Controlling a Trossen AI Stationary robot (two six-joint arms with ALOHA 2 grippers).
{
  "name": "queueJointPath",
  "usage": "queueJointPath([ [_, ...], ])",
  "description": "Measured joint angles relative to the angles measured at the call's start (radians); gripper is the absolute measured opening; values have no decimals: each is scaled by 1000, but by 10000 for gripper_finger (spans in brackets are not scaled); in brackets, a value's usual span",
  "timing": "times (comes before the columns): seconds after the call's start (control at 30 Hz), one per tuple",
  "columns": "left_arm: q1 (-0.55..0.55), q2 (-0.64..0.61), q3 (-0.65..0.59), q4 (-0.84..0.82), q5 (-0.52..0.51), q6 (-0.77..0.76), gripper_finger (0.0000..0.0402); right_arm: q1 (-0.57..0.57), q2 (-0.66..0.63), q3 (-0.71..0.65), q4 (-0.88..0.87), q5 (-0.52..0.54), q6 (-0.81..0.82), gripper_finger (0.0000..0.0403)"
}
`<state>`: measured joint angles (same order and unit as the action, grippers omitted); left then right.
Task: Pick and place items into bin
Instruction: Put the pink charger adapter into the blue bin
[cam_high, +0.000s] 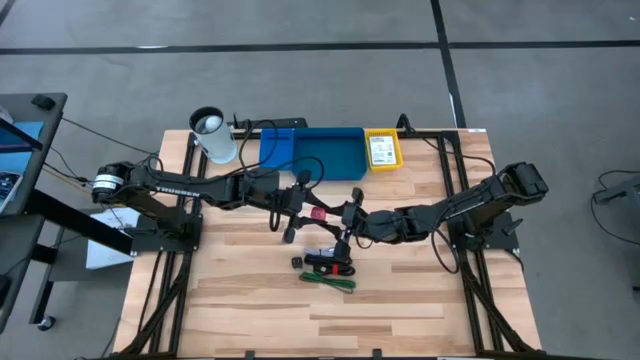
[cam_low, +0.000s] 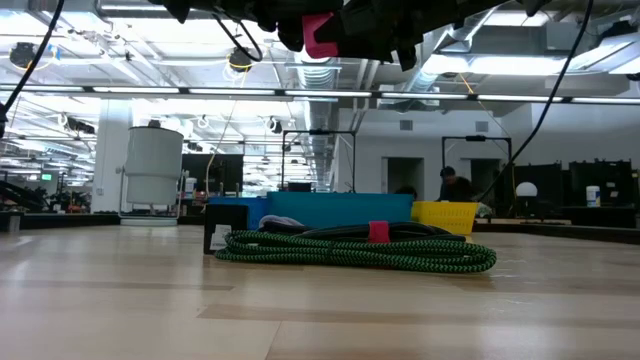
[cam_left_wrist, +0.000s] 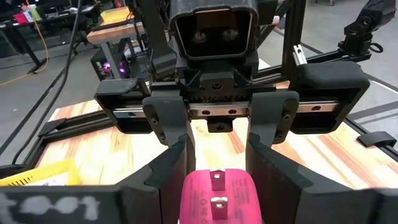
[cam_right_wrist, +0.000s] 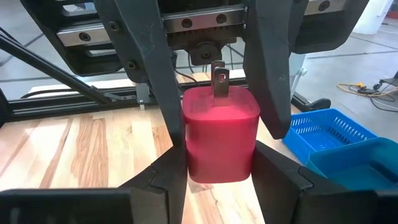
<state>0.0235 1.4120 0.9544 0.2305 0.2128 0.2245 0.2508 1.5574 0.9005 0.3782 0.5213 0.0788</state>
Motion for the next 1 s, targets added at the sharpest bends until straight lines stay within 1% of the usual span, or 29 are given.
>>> queueJointPath([
  [0.53, -1, 0, -1, 21, -30, 32, 151, -1, 0, 0, -2, 5, 4, 142],
  [0.77, -2, -7, 0, 86, -50, 31, 151, -5, 1, -3, -12, 4, 7, 141],
  [0.83, -1, -11, 10, 74, -53, 31, 151, -6, 1, -3, -11, 3, 6, 142],
  [1.0, -3, -19, 30, -28, -53, 41, 151, -5, 1, -2, -12, 1, 3, 139],
])
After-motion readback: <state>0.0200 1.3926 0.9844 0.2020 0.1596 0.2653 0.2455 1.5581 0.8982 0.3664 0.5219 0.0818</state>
